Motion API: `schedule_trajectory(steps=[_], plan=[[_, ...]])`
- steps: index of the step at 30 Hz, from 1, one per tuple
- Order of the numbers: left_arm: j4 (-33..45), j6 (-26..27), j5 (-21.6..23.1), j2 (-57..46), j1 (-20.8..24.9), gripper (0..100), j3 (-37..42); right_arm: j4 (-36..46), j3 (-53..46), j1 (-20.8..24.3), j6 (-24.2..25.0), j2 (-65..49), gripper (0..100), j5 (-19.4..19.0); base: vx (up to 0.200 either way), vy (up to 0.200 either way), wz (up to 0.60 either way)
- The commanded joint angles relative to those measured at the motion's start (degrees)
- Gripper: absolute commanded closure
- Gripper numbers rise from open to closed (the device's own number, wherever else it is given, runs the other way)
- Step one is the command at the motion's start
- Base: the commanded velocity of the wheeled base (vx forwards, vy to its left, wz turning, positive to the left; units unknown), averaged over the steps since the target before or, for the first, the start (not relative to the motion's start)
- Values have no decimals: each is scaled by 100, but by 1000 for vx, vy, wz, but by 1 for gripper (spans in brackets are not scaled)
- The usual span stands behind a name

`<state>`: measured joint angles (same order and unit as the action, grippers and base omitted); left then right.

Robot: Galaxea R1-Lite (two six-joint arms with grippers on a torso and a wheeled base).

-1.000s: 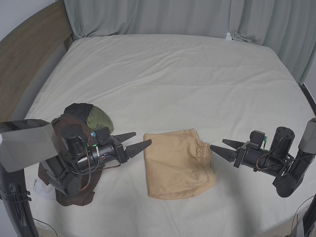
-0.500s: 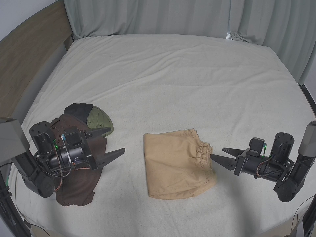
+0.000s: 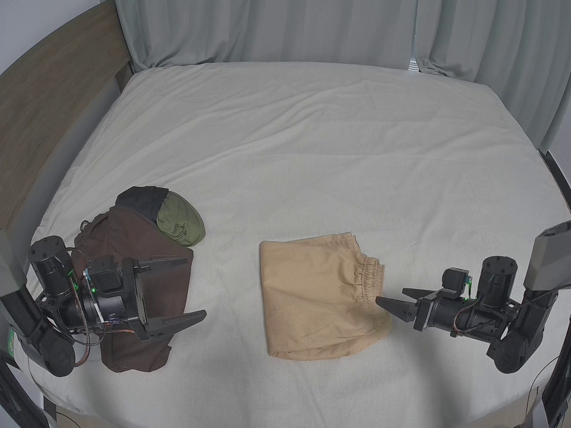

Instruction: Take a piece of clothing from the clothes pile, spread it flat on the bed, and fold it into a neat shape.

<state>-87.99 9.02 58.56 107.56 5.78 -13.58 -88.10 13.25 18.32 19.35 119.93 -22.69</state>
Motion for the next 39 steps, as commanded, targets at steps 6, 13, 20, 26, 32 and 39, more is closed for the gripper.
schedule_trajectory(steps=[6, 13, 20, 26, 32, 39], plan=[[-7, 3, -12, -156, 2, 0, 75, -5, 37, 5, 175, 619, 0, 54, 0, 0, 0], [-7, 3, -20, -156, -7, 0, 172, -14, 239, 22, 491, 1094, 0, 493, 0, 0, 0], [1, 3, -29, -147, 37, 0, 207, -14, 336, 5, 579, 1393, 0, 599, 0, 0, 0], [1, -6, -29, -156, 55, 0, 242, -14, 547, 101, 983, 1577, 0, 722, 0, 0, 0], [1, -6, -47, -156, 125, 0, 286, -14, 688, 312, 1273, 1727, 0, 722, 0, 0, 0], [1, 3, -47, -165, 108, 0, 286, -14, 863, 453, 1546, 1894, 0, 731, 0, 0, 0]])
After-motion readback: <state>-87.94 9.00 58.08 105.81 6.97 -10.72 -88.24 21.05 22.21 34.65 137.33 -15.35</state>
